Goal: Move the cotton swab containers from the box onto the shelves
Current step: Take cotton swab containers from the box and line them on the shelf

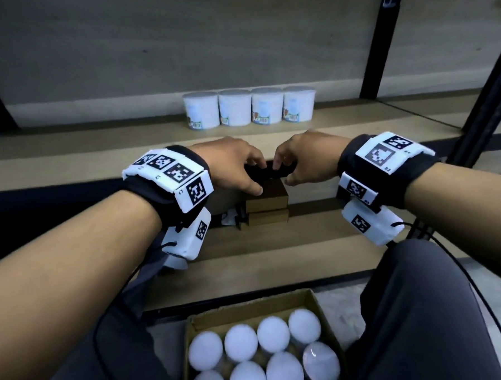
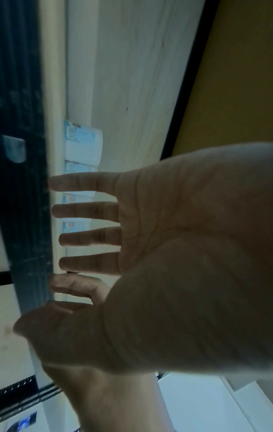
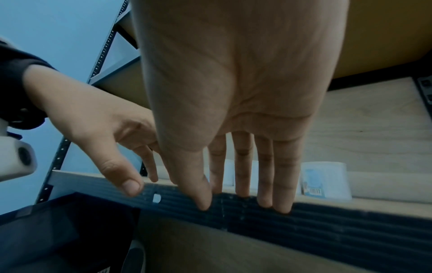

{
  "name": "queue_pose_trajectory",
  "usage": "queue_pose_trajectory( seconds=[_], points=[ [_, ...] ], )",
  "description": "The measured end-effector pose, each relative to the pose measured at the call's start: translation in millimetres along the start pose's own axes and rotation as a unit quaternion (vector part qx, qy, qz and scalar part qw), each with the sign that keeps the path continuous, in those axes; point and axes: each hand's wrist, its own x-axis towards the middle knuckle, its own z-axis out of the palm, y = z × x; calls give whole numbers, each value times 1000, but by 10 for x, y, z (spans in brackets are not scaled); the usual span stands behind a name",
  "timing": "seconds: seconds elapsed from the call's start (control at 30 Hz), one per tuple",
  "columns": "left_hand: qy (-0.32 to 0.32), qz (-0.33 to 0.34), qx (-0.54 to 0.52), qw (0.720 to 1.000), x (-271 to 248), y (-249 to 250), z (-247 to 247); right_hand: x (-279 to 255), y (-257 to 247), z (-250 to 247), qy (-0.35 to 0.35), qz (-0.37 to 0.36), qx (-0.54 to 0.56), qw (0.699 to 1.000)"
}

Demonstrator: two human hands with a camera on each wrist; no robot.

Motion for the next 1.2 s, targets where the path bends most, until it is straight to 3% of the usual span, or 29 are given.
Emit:
queue_pose_trajectory(
  seconds=[0.47, 0.63, 1.2],
  points=[
    [-63, 13, -35, 997, 2, 193, 901, -322, 113, 834, -80, 14, 35, 996],
    [-111, 13, -60, 992, 105, 195, 1306, -256, 191, 1314, -139, 44, 66, 987],
    [-271, -32, -181, 945, 258, 30, 3079, -92, 504, 2902, -281, 116, 121, 945]
  ],
)
